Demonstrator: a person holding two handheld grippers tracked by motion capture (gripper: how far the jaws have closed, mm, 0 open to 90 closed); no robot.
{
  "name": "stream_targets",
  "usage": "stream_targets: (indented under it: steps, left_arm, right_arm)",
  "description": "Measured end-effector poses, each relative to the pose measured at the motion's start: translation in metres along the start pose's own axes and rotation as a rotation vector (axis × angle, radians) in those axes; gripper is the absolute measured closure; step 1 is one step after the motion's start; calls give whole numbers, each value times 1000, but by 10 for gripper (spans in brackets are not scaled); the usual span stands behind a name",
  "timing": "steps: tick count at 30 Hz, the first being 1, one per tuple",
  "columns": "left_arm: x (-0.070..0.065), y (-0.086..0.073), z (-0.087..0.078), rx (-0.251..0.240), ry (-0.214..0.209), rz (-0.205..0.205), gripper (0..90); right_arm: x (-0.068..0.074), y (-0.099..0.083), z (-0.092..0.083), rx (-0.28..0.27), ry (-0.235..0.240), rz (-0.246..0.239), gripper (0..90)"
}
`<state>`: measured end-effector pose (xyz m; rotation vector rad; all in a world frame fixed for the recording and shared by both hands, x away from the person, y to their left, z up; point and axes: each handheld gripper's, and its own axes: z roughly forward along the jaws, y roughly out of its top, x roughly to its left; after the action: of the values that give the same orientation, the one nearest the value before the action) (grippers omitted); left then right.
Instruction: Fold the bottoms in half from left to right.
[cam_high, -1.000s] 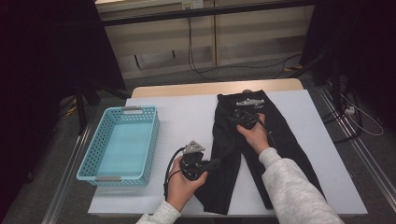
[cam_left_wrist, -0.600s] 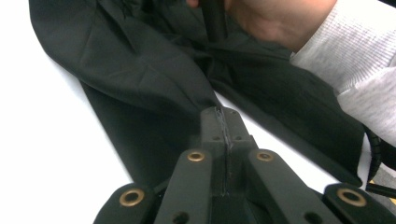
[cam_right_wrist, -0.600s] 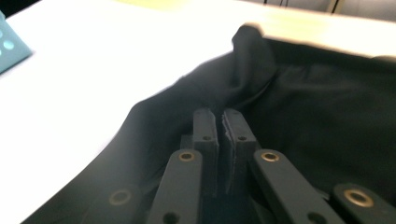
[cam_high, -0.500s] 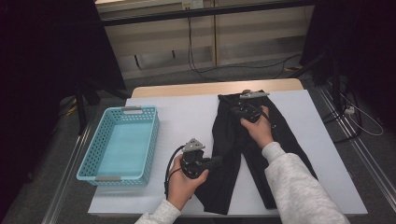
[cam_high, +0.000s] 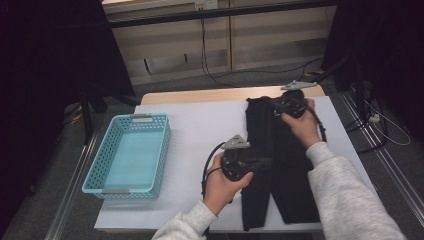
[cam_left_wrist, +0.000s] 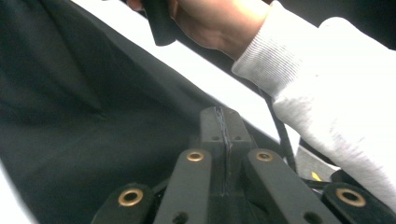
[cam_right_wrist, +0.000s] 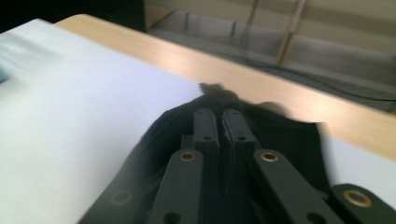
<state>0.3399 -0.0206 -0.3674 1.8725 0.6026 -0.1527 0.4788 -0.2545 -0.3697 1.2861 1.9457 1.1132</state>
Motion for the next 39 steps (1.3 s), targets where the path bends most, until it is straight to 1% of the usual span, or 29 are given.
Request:
stream_targets:
  steps: [1, 2, 3, 4, 5, 6, 7, 8, 9, 11, 12, 13, 14, 15, 17, 19, 20, 21, 23, 25, 26, 28, 29, 30, 33, 34, 36, 38, 39]
  left_arm:
    - [0, 4, 4, -2, -17, -1, 891]
    - [2, 8, 8, -6, -35, -10, 862]
    - [5, 10, 10, -10, -35, -17, 772]
    - [9, 11, 10, -36, -11, -7, 652]
    - [13, 11, 7, -55, 27, 25, 535]
    - [17, 10, 4, -56, 62, 44, 466]
    - [23, 7, 0, -60, 88, 43, 420]
    - [30, 4, -4, -51, 115, 37, 380]
    - [37, 1, -8, -31, 145, 37, 347]
    - [50, -7, -16, -7, 184, 27, 311]
    - [56, -12, -19, 8, 202, 21, 294]
    - [61, -16, -22, 13, 222, 21, 277]
    - [67, -21, -26, 22, 235, 21, 270]
    - [72, -25, -29, 26, 244, 10, 259]
    - [81, -33, -35, 38, 264, -8, 238]
    - [87, -39, -41, 48, 287, -6, 228]
    - [90, -42, -43, 42, 296, -11, 226]
    - [94, -43, -46, 53, 308, -8, 224]
    - [98, -45, -49, 62, 321, -10, 206]
    - [101, -46, -53, 58, 325, -11, 196]
    - [103, -47, -55, 60, 327, -5, 195]
    - [107, -48, -59, 56, 328, 1, 195]
    - [109, -49, -60, 53, 327, -8, 194]
    - [111, -50, -62, 53, 332, -3, 189]
    - [118, -52, -68, 55, 344, -16, 177]
    - [121, -53, -70, 54, 351, -22, 173]
    - [126, -54, -74, 70, 359, -24, 160]
    - [130, -56, -76, 71, 370, -29, 154]
    - [131, -56, -76, 76, 374, -27, 153]
  right_arm:
    - [-10, 3, -8, -8, -19, 2, 861]
    - [-21, 5, -15, -24, -48, 16, 859]
    - [-32, 6, -21, -34, -74, 37, 854]
    - [-42, 5, -26, -43, -118, 51, 829]
    - [-50, 3, -28, -55, -133, 74, 745]
    - [-55, 0, -29, -38, -132, 100, 603]
    - [-56, -4, -28, -23, -124, 113, 526]
    - [-56, -8, -28, -12, -100, 113, 548]
    - [-53, -13, -28, -1, -85, 105, 529]
    - [-46, -24, -25, 34, -57, 93, 437]
    - [-41, -30, -25, 50, -42, 77, 422]
    - [-36, -35, -25, 58, -31, 71, 398]
    - [-32, -41, -25, 67, -16, 68, 367]
    - [-27, -46, -27, 77, -2, 62, 347]
    - [-17, -56, -29, 105, 5, 28, 314]
    - [-8, -65, -33, 115, 16, 9, 295]
    - [-3, -68, -35, 124, 24, -4, 291]
    - [2, -72, -38, 125, 25, -15, 282]
    - [11, -79, -42, 120, 41, -27, 275]
    - [19, -86, -46, 115, 40, -41, 259]
    - [22, -90, -48, 116, 39, -49, 251]
    - [26, -97, -49, 130, 48, -47, 212]
    - [28, -100, -49, 140, 54, -52, 207]
    - [29, -103, -51, 145, 51, -58, 205]
    - [31, -108, -56, 139, 47, -50, 193]
    - [31, -110, -58, 132, 45, -43, 187]
    - [31, -114, -63, 128, 47, -27, 178]
    - [31, -117, -68, 125, 47, -13, 177]
    - [31, -119, -71, 121, 50, -15, 174]
